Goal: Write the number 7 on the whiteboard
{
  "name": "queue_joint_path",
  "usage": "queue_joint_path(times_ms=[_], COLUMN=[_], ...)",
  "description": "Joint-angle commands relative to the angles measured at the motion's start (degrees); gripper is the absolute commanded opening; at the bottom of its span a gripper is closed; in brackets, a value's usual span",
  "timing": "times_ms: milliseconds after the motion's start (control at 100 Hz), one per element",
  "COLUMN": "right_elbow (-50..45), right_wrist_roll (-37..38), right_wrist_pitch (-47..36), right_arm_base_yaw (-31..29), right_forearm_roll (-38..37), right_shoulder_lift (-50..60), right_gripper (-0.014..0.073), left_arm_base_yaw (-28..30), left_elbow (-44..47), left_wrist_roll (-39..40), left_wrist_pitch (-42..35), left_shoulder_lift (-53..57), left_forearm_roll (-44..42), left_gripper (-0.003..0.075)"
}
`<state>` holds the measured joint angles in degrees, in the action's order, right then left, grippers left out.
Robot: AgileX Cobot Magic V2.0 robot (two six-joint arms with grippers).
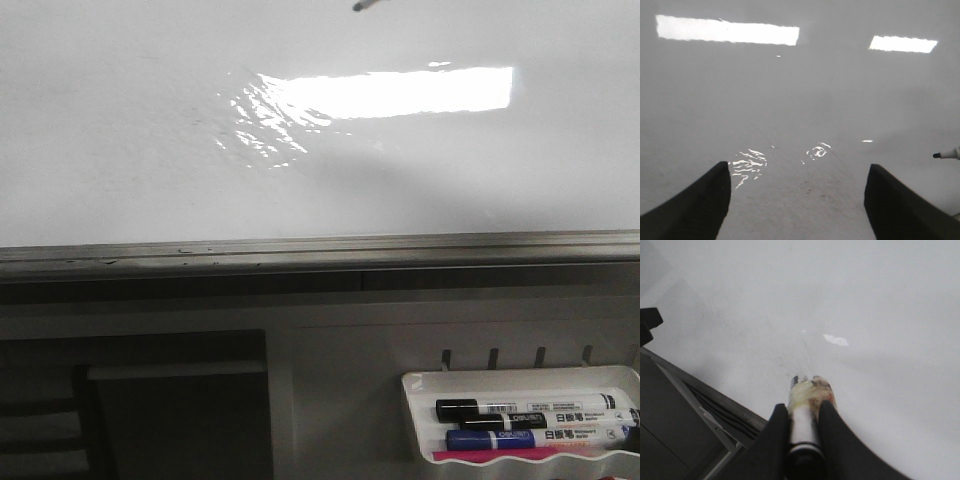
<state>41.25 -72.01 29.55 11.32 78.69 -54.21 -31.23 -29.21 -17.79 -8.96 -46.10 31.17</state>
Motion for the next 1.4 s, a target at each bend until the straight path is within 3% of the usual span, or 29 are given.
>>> queue_joint_path(times_ms=[0, 200, 470, 780, 1390], right_elbow=[1.4, 1.4, 1.4, 3.7, 0.8], right_wrist_roll=[-6.7, -17.0, -24.7, -25.0, -24.5], right_wrist_pitch=[-1.6, -1.4, 0.2, -0.7, -12.0], right_arm_base_yaw=[0.0, 0.0, 0.0, 0.0, -0.1], right_forearm_roll=[8.4, 20.1, 27.3, 27.3, 26.4], right_shoulder_lift=[-1.6, -7.3, -12.5, -16.6, -12.9], right_gripper=[-0.0052, -0.0052, -0.0052, -0.0052, -0.0052], left_arm_base_yaw=[0.1, 0.1, 0.1, 0.1, 0.1], left_elbow=[-0.4, -0.4, -0.4, -0.4, -0.4], left_wrist_roll=[0.5, 0.5, 0.5, 0.5, 0.5], left_wrist_pitch=[-6.3, -6.7, -6.8, -6.9, -7.1], left_shoulder_lift=[0.9, 0.9, 0.9, 0.9, 0.9], left_forearm_roll=[0.5, 0.5, 0.5, 0.5, 0.5], left_gripper=[0.0512, 0.0512, 0.0512, 0.0512, 0.0512])
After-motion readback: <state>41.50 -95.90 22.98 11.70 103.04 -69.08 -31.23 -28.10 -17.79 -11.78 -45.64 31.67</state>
